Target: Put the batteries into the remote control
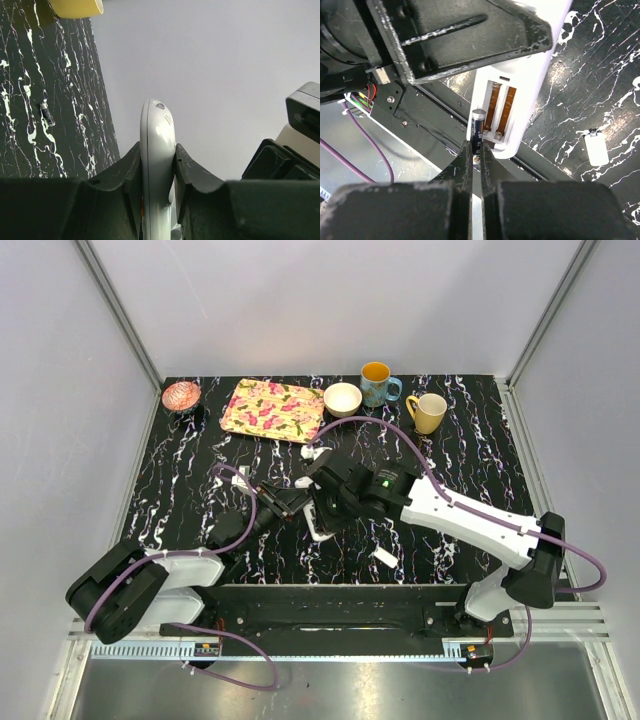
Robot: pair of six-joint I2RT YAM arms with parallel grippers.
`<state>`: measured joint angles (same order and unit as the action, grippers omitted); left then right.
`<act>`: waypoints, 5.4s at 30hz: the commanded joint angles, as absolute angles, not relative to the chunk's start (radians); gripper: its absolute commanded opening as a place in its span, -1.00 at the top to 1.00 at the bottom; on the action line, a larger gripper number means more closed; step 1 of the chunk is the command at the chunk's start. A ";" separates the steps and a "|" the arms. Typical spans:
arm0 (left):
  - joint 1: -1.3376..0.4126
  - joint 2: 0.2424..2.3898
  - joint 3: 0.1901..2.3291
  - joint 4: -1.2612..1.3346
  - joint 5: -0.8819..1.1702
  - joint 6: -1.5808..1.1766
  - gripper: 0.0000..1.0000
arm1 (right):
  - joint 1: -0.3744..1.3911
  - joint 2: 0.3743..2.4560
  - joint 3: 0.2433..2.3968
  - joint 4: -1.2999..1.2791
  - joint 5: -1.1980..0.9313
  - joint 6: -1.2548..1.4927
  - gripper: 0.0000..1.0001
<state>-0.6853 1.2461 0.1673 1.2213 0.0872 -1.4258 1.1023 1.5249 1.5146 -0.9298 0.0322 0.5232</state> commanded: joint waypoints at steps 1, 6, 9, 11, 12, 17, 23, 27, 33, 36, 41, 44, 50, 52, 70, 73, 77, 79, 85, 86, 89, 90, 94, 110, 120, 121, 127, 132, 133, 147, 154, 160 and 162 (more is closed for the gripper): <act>-0.687 1.250 0.160 1.344 0.080 -1.451 1.00 | 1.068 1.534 1.563 -0.971 0.003 0.528 1.00; -0.687 1.267 0.144 1.374 0.077 -1.471 1.00 | 1.052 1.548 1.601 -1.006 0.003 0.514 1.00; -0.689 1.302 0.137 1.416 0.081 -1.505 1.00 | 1.040 1.565 1.617 -1.019 -0.035 0.503 1.00; -0.687 1.336 0.133 1.459 0.087 -1.520 1.00 | 1.034 1.574 1.621 -1.022 -0.052 0.500 1.00; -0.687 1.348 0.132 1.472 0.087 -1.537 1.00 | 1.032 1.577 1.624 -1.025 -0.057 0.500 1.00; -0.687 1.414 0.118 1.581 0.078 -1.563 1.00 | 1.026 1.591 1.628 -1.034 -0.078 0.499 1.00; -0.687 1.439 0.130 1.611 0.087 -1.548 1.00 | 1.020 1.609 1.598 -1.032 -0.124 0.495 1.00; -0.689 1.430 0.130 1.623 0.086 -1.506 1.00 | 1.017 1.611 1.585 -1.028 -0.140 0.499 1.00; -0.692 1.425 0.127 1.655 0.080 -1.485 1.00 | 1.019 1.615 1.560 -1.020 -0.156 0.499 1.00; -0.693 1.420 0.124 1.664 0.077 -1.477 1.00 | 1.019 1.618 1.546 -1.017 -0.160 0.497 1.00; -0.701 1.391 0.135 1.664 0.083 -1.459 1.00 | 1.017 1.609 1.516 -1.005 -0.143 0.499 1.00; -0.707 1.384 0.143 1.664 0.086 -1.460 1.00 | 1.014 1.606 1.503 -0.991 -0.140 0.502 1.00; -0.726 1.374 0.155 1.664 0.087 -1.463 1.00 | 1.006 1.598 1.485 -0.971 -0.133 0.506 1.00; -0.730 1.374 0.155 1.664 0.086 -1.465 1.00 | 1.005 1.598 1.485 -0.963 -0.132 0.505 1.00; -0.750 1.345 0.170 1.664 0.084 -1.466 1.00 | 0.989 1.592 1.462 -0.943 -0.137 0.511 1.00; -0.756 1.344 0.175 1.664 0.084 -1.466 1.00 | 0.988 1.586 1.451 -0.920 -0.138 0.521 1.00; -0.761 1.333 0.183 1.664 0.081 -1.465 1.00 | 0.986 1.575 1.431 -0.865 -0.123 0.543 1.00; -0.762 1.328 0.186 1.664 0.083 -1.466 1.00 | 0.983 1.565 1.421 -0.841 -0.114 0.560 1.00; -0.765 1.316 0.198 1.664 0.078 -1.468 1.00 | 0.982 1.537 1.391 -0.767 -0.084 0.603 1.00; -0.767 1.316 0.199 1.664 0.075 -1.468 1.00 | 0.980 1.531 1.382 -0.744 -0.084 0.609 1.00; -0.770 1.313 0.204 1.664 0.063 -1.468 1.00 | 0.980 1.520 1.373 -0.715 -0.084 0.629 1.00; -0.772 1.313 0.206 1.664 0.061 -1.468 1.00 | 0.980 1.519 1.371 -0.709 -0.086 0.637 1.00; -0.775 1.312 0.224 1.664 0.063 -1.476 1.00 | 0.980 1.511 1.355 -0.677 -0.083 0.650 1.00; -0.793 1.319 0.261 1.664 0.051 -1.465 1.00 | 0.980 1.513 1.333 -0.554 -0.107 0.712 1.00; -0.798 1.328 0.268 1.664 0.054 -1.466 1.00 | 0.980 1.522 1.333 -0.529 -0.094 0.713 1.00; -0.796 1.328 0.268 1.664 0.054 -1.468 1.00 | 0.980 1.517 1.327 -0.525 -0.092 0.713 1.00; -0.796 1.324 0.258 1.664 0.045 -1.470 1.00 | 0.980 1.516 1.313 -0.495 -0.107 0.704 0.76; -0.796 1.318 0.247 1.664 0.034 -1.470 1.00 | 0.980 1.517 1.313 -0.489 -0.124 0.701 0.68; -0.798 1.318 0.247 1.664 0.032 -1.470 1.00 | 0.980 1.517 1.312 -0.488 -0.123 0.700 0.67; -0.796 1.325 0.239 1.664 0.038 -1.480 1.00 | 0.980 1.532 1.319 -0.486 -0.135 0.686 0.45; -0.798 1.318 0.227 1.664 0.020 -1.471 1.00 | 0.982 1.525 1.321 -0.497 -0.138 0.684 0.29; -0.798 1.312 0.210 1.664 0.002 -1.468 1.00 | 0.980 1.525 1.342 -0.583 -0.140 0.673 0.23; -0.798 1.310 0.212 1.664 0.003 -1.468 1.00 | 0.982 1.522 1.339 -0.594 -0.143 0.672 0.20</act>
